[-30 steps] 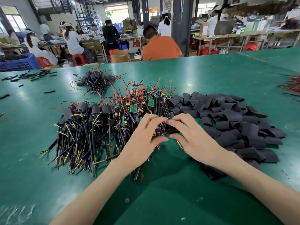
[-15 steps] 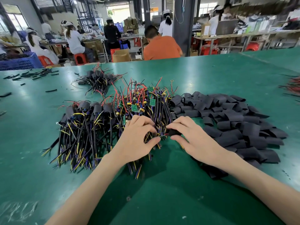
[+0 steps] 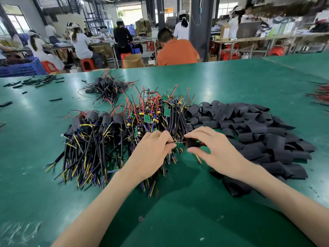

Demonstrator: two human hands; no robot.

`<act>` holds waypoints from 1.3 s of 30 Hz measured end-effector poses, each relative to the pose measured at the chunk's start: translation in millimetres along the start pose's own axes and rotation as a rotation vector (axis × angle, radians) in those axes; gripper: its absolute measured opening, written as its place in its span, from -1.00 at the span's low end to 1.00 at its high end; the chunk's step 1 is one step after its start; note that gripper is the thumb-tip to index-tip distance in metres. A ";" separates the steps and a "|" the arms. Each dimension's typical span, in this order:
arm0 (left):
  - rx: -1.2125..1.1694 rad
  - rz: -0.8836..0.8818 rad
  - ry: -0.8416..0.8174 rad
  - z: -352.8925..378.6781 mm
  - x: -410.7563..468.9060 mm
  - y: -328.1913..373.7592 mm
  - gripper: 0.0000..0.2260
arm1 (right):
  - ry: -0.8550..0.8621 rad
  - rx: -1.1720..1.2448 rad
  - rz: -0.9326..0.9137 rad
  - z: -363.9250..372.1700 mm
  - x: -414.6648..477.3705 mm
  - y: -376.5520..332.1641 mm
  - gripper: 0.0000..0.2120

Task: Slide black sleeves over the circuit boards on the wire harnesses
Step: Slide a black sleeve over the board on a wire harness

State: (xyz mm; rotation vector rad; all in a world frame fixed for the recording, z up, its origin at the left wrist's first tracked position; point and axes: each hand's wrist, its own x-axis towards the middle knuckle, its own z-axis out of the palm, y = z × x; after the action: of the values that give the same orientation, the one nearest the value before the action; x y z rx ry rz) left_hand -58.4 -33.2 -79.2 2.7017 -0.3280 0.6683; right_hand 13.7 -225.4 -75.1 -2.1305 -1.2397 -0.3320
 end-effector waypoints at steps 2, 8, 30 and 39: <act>-0.056 -0.023 0.030 0.5 0.0 1.1 -0.90 | 0.003 0.006 -0.010 -1.9 0.5 -0.8 -0.71; -0.085 -0.023 0.087 2.2 0.7 0.1 -0.76 | 0.012 0.046 0.021 -6.1 1.7 -0.2 -0.72; -0.075 -0.007 0.144 6.4 -0.3 -2.7 -0.78 | 0.042 0.114 0.016 -5.0 -0.7 0.8 -0.71; 0.010 0.062 0.162 5.4 1.1 -3.9 -0.78 | 0.008 0.245 0.062 -3.8 0.4 2.3 -0.72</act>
State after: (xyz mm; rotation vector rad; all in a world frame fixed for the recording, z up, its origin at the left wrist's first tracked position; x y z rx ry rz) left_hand -54.1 -31.8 -84.2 2.6345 -0.3692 0.9030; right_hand 16.2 -228.4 -72.9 -1.9505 -1.1443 -0.1521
